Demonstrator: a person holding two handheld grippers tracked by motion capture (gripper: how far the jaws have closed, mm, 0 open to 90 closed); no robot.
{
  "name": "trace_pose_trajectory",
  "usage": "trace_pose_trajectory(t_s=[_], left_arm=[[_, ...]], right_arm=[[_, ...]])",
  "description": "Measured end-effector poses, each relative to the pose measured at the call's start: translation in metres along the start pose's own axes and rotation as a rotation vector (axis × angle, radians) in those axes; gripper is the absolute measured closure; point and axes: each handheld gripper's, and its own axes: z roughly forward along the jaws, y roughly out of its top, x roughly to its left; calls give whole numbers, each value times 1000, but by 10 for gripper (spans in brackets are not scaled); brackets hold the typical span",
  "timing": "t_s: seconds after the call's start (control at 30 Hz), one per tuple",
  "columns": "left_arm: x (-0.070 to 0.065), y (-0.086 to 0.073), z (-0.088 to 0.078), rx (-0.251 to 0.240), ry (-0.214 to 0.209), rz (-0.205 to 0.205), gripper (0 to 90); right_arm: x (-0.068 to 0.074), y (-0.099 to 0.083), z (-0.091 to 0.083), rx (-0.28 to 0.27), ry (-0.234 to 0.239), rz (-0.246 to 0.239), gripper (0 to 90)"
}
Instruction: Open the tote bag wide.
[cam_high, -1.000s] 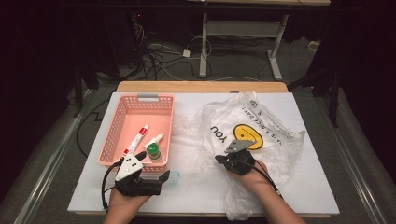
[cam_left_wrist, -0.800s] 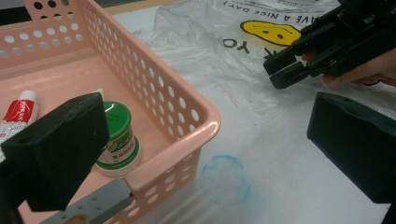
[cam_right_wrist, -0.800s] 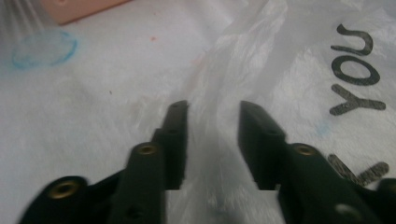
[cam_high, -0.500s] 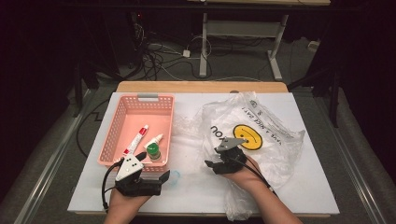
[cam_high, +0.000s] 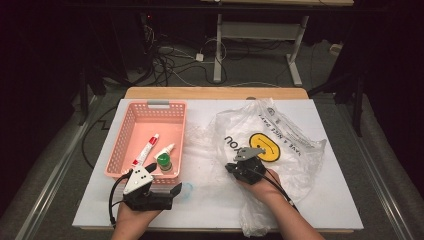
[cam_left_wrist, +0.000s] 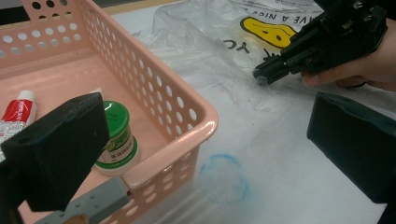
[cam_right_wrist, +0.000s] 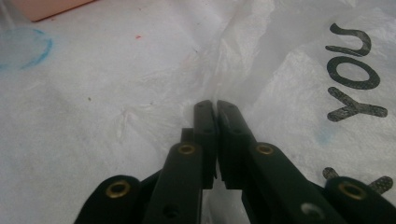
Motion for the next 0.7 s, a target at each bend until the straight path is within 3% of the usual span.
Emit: trace_pose_trajectory(t_s=[0.33,0.47,0.7], left_arm=[[0,0,0,-1,0,0,0],[0,0,0,-1,2,1,0],[0,1,-1,1,7,-1,0]], right_arm=[[-4,2,-14,-97,17,26,900],[-4,4,-24,-159,3,35,900],[-2,10,-48,-252,-35,10,900]])
